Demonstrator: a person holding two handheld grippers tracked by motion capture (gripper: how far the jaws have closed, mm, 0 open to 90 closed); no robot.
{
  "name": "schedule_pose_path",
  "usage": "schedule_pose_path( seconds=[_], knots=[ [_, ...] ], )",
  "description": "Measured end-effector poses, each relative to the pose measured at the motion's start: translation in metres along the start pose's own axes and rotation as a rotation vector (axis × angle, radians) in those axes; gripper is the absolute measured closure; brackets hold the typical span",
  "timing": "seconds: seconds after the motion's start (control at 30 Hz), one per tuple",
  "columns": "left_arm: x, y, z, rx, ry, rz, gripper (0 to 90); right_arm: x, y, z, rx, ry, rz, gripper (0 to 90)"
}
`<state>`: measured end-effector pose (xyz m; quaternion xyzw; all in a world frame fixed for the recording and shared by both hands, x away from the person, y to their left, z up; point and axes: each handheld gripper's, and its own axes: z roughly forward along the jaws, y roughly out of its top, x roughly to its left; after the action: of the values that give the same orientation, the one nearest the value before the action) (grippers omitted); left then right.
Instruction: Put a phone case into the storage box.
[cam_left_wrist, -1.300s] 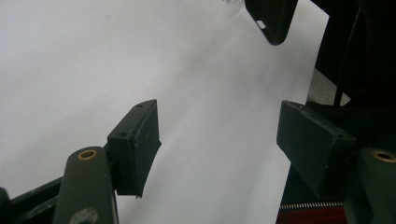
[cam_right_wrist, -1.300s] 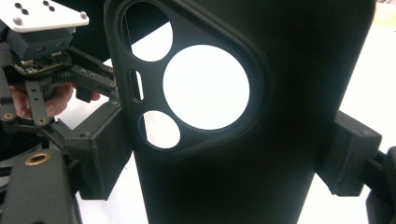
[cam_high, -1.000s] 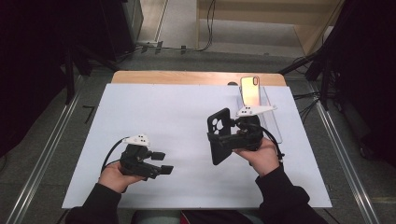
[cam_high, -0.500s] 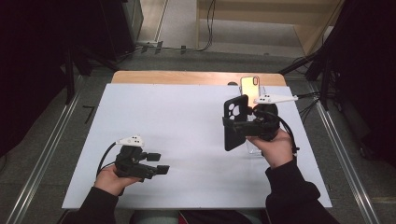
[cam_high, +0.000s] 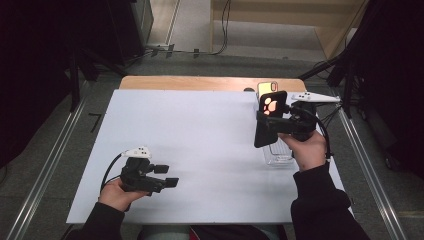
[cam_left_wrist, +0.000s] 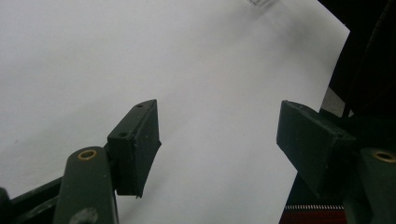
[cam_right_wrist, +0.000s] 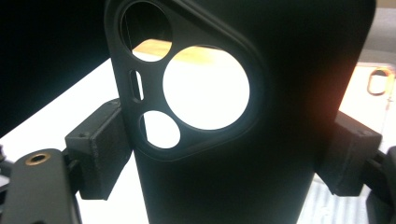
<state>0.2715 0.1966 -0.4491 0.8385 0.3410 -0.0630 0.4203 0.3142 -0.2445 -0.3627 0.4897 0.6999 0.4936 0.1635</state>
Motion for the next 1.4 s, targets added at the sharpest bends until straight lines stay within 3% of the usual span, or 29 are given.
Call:
schedule_pose_path(
  seconds=[0.27, 0.67, 0.9, 1.13, 1.4],
  knots=[
    [0.001, -0.002, -0.002, 0.000, 0.008, -0.005, 30.0, -0.022, 0.003, -0.003, -0.022, -0.065, 0.028, 14.2],
    [0.002, -0.003, -0.002, 0.007, 0.017, -0.010, 30.0, -0.054, -0.002, 0.009, -0.027, -0.139, 0.090, 14.2],
    [0.002, -0.002, -0.001, 0.004, 0.009, -0.012, 30.0, -0.067, -0.006, 0.023, -0.015, -0.166, 0.111, 14.2],
    [0.002, -0.003, 0.001, 0.009, 0.004, -0.009, 30.0, -0.076, -0.009, 0.041, -0.001, -0.220, 0.102, 14.2],
    [0.002, -0.002, 0.001, 0.007, 0.003, -0.008, 30.0, -0.085, -0.012, 0.058, 0.018, -0.249, 0.108, 14.3]
  ],
)
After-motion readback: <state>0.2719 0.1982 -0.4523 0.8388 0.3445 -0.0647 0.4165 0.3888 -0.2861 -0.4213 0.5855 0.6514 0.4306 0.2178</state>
